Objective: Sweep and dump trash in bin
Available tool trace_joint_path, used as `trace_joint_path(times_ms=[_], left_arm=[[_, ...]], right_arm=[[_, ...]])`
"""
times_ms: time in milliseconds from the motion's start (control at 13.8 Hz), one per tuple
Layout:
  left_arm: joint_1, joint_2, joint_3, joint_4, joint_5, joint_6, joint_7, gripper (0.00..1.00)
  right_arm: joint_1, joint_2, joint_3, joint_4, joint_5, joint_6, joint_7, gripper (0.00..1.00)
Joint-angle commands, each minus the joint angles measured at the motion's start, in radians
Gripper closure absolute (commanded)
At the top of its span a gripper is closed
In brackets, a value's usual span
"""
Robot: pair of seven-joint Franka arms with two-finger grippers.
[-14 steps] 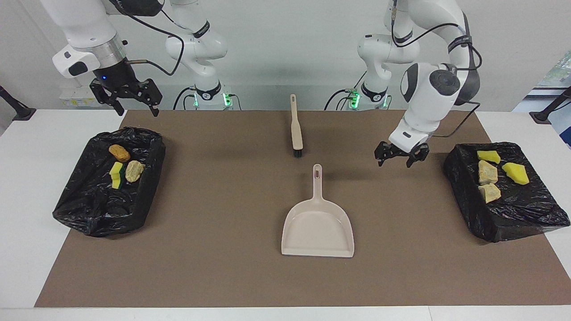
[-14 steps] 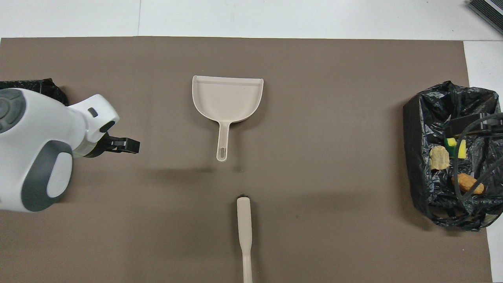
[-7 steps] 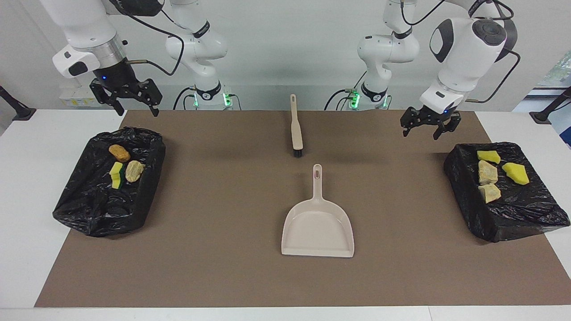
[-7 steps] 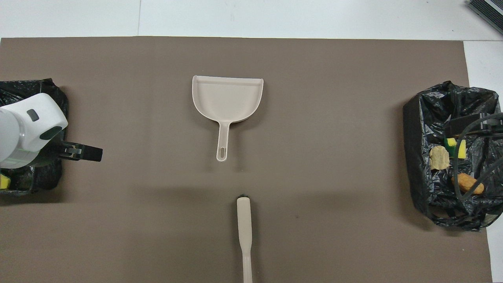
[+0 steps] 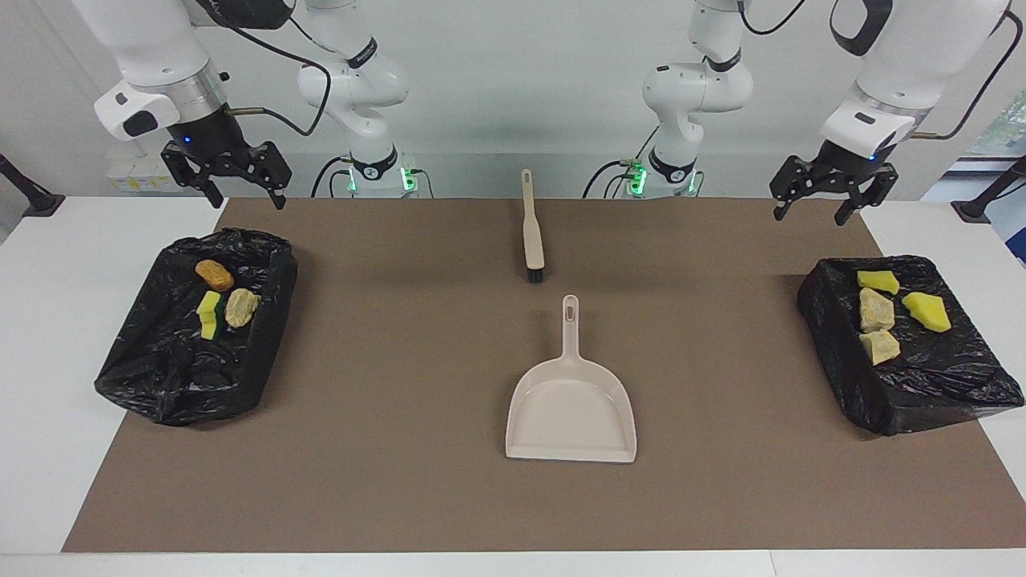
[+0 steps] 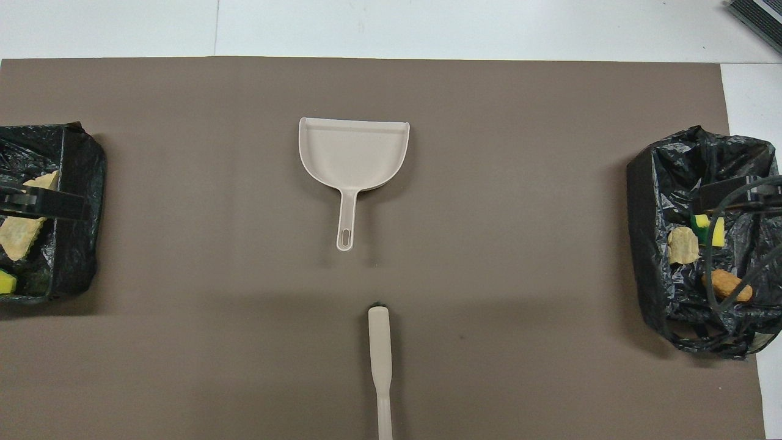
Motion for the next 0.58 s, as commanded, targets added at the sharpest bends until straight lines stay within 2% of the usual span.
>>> trace_joint_path(times_ms=[0, 363, 509], left_arm=[[0.023, 0.109, -0.009, 0.169, 0.012, -0.080, 0.012, 0.00], [0.023, 0.134, -0.002, 0.190, -0.001, -0.083, 0.012, 0.00], [0.021, 0.103, -0.008, 0.169, 0.001, -0.079, 0.011, 0.00]], right_arm=[[-0.002, -0.011, 0.006, -0.011, 0.000, 0.003, 0.019, 0.00], [-0.002, -0.011, 0.006, -0.011, 0.000, 0.005, 0.019, 0.00], [-0.002, -0.011, 0.006, -0.011, 0.000, 0.005, 0.019, 0.00]])
